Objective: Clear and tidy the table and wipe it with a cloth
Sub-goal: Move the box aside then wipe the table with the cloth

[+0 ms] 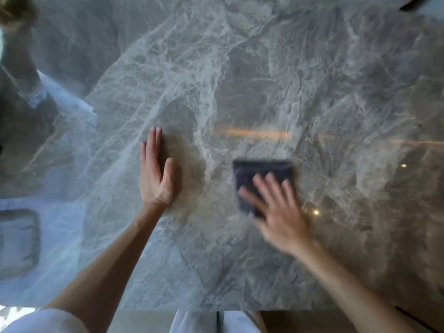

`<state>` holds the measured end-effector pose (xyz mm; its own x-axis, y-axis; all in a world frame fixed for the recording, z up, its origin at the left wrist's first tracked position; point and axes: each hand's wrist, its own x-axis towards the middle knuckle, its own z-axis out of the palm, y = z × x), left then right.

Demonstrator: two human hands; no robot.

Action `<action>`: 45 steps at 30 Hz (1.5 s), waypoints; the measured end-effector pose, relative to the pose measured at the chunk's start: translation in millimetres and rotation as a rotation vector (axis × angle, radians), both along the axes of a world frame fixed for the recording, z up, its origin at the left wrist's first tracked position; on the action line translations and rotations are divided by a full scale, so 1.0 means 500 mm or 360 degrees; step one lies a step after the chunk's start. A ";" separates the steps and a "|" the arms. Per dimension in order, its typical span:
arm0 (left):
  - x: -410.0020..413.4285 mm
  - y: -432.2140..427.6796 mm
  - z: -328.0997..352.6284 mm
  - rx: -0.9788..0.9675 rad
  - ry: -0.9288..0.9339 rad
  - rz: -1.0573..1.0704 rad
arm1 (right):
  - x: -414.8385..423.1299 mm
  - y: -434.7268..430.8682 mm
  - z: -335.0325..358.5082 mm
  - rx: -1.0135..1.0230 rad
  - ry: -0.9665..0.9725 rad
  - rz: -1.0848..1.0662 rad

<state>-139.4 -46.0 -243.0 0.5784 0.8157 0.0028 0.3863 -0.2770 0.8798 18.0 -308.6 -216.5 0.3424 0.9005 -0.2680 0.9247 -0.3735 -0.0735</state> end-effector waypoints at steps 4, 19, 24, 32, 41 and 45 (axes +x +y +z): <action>0.009 0.003 -0.009 -0.0016 -0.0087 0.0133 | 0.056 0.282 -0.021 0.0162 0.0020 -0.0656; -0.030 -0.049 0.149 -0.0398 -0.0101 -0.0011 | -0.026 0.206 0.004 0.0057 0.0194 -0.0590; -0.089 -0.067 0.228 -0.0490 -0.0088 0.0294 | -0.218 0.124 0.017 -0.0007 0.0351 0.0506; -0.171 -0.078 0.270 -0.0635 0.0169 0.0258 | -0.006 -0.051 0.094 -0.0219 0.0753 -0.0264; -0.189 -0.083 0.221 -0.1245 0.0144 0.0575 | -0.237 0.305 0.126 -0.0298 0.1470 -0.0979; -0.240 -0.020 0.227 -0.1521 -0.0059 0.0616 | -0.368 0.402 0.144 -0.0246 0.2040 -0.1117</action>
<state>-259.4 -56.0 -129.5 0.2885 0.6172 -0.7320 0.2683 0.6817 0.6806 -166.0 -107.4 -144.4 0.1470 0.5881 -0.7953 -0.1111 -0.7891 -0.6041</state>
